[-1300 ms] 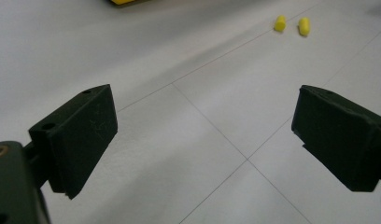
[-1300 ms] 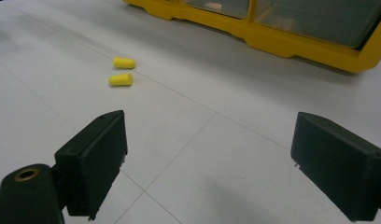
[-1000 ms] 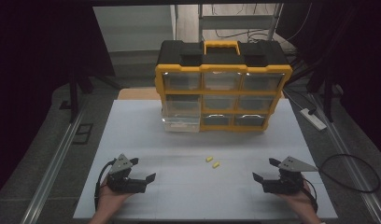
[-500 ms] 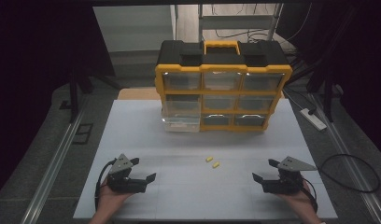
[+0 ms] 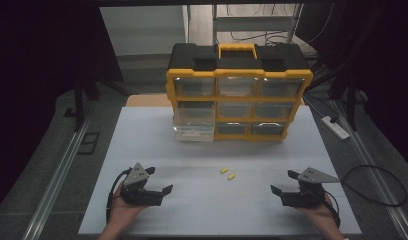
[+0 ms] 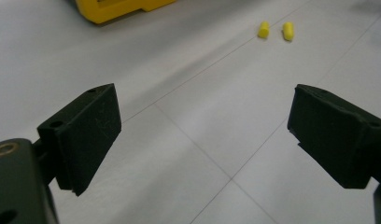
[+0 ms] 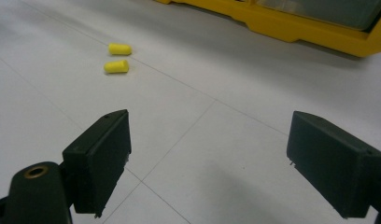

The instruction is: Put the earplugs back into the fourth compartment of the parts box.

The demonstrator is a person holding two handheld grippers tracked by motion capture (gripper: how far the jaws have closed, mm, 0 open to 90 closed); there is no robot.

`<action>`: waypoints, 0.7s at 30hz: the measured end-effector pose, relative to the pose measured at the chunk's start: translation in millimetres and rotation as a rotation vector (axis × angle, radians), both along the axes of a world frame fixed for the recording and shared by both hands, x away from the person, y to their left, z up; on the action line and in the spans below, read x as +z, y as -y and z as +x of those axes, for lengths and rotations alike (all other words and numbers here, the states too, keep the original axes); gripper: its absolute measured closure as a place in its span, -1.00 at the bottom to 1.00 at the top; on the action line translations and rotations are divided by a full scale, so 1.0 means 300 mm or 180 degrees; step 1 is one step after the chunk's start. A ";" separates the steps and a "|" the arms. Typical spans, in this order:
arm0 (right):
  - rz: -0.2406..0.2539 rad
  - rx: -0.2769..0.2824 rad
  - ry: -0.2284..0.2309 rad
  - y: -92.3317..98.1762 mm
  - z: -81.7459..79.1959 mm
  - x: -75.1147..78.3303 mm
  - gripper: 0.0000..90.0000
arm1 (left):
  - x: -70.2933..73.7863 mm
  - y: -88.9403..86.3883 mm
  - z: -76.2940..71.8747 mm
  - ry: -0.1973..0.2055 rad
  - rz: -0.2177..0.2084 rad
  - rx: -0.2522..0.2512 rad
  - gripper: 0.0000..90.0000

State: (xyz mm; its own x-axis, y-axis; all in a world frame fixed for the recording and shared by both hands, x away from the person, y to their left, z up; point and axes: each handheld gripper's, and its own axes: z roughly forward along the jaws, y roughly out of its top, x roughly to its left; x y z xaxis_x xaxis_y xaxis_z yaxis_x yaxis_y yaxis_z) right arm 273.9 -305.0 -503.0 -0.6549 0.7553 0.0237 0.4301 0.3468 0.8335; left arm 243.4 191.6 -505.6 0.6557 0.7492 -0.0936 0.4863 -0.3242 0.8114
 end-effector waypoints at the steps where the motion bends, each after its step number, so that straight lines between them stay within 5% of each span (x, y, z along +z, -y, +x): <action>1: -0.0013 0.0012 0.0000 -0.001 0.000 0.000 -0.67 | 0.002 0.006 0.003 -0.0003 0.0005 -0.0014 -0.78; 21: -0.0070 0.0020 -0.0001 -0.007 0.000 -0.005 -0.65 | 0.038 0.156 0.069 0.0017 0.0085 -0.0326 -0.75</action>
State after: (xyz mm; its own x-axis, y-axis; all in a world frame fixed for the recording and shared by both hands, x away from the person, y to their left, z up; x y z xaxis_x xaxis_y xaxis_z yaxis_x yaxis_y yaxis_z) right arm 274.0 -302.8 -504.4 -0.6598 0.7514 0.0073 0.4281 0.3678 0.8255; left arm 264.2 144.7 -494.1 0.7293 0.6805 -0.0709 0.4452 -0.3934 0.8043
